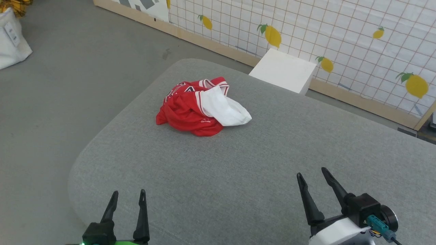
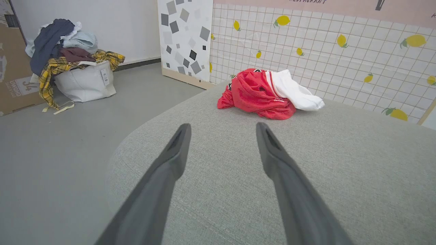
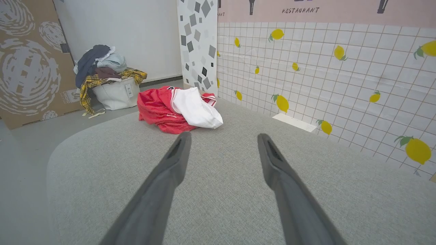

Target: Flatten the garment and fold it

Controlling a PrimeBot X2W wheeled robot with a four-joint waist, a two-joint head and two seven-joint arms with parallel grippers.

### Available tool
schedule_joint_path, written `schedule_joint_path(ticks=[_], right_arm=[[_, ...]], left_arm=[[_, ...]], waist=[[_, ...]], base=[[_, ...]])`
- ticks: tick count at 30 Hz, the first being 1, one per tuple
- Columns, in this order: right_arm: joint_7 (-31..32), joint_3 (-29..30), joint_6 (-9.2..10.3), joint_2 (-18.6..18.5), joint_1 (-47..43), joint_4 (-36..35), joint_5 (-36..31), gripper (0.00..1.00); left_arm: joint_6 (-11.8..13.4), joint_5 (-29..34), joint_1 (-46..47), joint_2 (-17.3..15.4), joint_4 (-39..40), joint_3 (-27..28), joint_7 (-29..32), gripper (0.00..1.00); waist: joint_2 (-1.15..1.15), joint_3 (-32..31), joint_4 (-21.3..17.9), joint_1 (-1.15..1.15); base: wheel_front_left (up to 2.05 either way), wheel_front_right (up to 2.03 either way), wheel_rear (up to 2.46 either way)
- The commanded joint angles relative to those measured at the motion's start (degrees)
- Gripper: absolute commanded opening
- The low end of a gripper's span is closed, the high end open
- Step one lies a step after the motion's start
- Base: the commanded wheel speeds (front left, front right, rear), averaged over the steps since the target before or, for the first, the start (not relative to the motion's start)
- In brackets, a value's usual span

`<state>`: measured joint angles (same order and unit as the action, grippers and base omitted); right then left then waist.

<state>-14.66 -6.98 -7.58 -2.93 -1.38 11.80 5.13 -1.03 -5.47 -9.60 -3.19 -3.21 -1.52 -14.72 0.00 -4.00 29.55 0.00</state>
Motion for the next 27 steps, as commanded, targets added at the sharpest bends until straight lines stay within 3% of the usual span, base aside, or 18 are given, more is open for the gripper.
schedule_joint_path(ticks=[1, 15, 22, 27], right_arm=[[-0.34, 0.27, 0.09, 0.05, -0.12, 0.20, 0.30, 1.00], [-0.34, 1.14, 0.09, 0.05, 0.16, -0.12, -0.36, 1.00], [0.74, 1.96, 0.09, 0.05, 2.05, -3.40, -3.44, 1.00], [3.95, 2.49, 0.09, 0.05, 4.59, -8.94, -6.95, 1.00]], left_arm=[[-0.36, -0.23, -0.66, 0.32, -0.13, -0.13, -0.28, 1.00], [-1.61, 0.23, 2.50, -0.71, -0.18, -0.77, -0.28, 1.00], [-5.08, -0.54, 17.30, -5.73, 1.60, -3.21, 5.96, 1.00], [-6.04, -1.83, 30.20, -9.84, 3.54, -5.10, 11.84, 1.00]], waist=[[0.00, 0.07, 0.04, 0.00], [0.00, 1.29, 0.07, 0.00], [0.00, 7.15, -0.69, 0.00], [0.00, 14.13, -2.49, 0.00]], base=[[0.00, 0.00, 0.00], [0.00, 0.00, 0.00], [0.00, 0.00, 0.00], [0.00, 0.00, 0.00]])
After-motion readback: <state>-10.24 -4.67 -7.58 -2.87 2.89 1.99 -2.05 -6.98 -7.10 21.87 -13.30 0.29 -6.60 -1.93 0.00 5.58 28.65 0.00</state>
